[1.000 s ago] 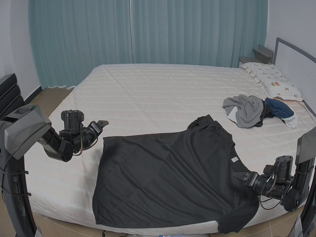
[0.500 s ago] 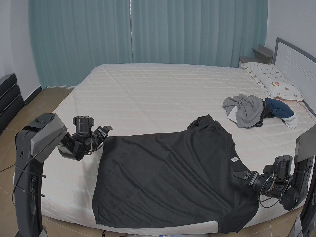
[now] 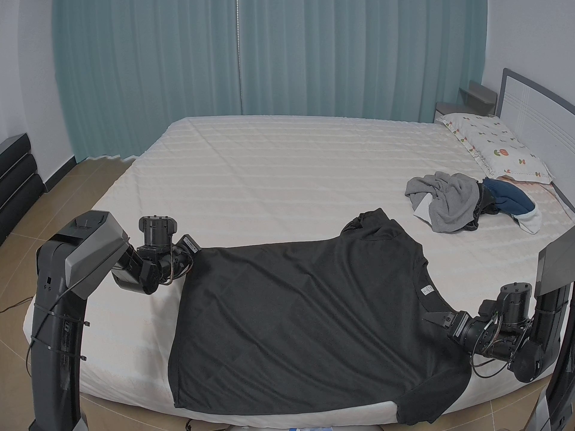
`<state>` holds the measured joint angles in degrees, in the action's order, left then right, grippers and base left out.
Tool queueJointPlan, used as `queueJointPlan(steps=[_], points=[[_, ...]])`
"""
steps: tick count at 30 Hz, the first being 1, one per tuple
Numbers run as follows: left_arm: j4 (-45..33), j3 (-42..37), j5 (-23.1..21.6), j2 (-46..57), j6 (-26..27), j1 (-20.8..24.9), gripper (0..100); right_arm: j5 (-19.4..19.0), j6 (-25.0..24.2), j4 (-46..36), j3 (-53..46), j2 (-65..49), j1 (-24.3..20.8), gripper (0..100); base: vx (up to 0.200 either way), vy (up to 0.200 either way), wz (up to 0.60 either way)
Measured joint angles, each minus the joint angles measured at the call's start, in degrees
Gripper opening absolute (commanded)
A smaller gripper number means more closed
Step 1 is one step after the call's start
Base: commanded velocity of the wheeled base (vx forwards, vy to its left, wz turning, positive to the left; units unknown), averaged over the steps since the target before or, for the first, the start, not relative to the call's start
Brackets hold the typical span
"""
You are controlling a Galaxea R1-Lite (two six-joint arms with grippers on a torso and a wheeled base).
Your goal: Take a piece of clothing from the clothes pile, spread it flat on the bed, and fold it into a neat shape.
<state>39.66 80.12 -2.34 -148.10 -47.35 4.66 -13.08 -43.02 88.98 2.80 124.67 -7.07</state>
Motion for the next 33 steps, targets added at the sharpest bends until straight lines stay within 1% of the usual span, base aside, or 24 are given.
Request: queueJointPlan(steps=[2, 6, 15, 22, 23, 33], points=[[0.09, 1.16, 1.11, -0.29, -0.05, -0.15, 0, 0.02, 0.0, 0.0, 0.0, -0.04, 0.02, 100, 0.0, 0.0, 0.0], [0.13, 3.67, 1.94, -1.16, -0.09, -0.83, 0, 0.06, 0.02, 0.0, 0.0, -0.04, 0.02, 100, 0.0, 0.0, 0.0], [0.02, 7.58, 2.13, -3.33, -0.09, -2.38, 0, 0.09, 0.02, 0.0, 0.06, -0.01, 0.1, 100, 0.0, 0.0, 0.0], [0.06, 9.61, 2.12, -4.74, -0.09, -2.51, 0, 0.09, -0.02, 0.0, 0.3, -0.01, 0.07, 100, 0.0, 0.0, 0.0], [0.05, 9.79, 2.12, -4.84, -0.09, -2.49, 100, 0.09, -0.02, 0.0, 0.39, -0.01, 0.07, 100, 0.0, 0.0, 0.0], [-0.02, 9.0, 2.34, -4.82, -1.12, -2.29, 100, 0.06, -0.04, 0.0, 0.52, -0.22, 0.43, 100, 0.0, 0.0, 0.0]])
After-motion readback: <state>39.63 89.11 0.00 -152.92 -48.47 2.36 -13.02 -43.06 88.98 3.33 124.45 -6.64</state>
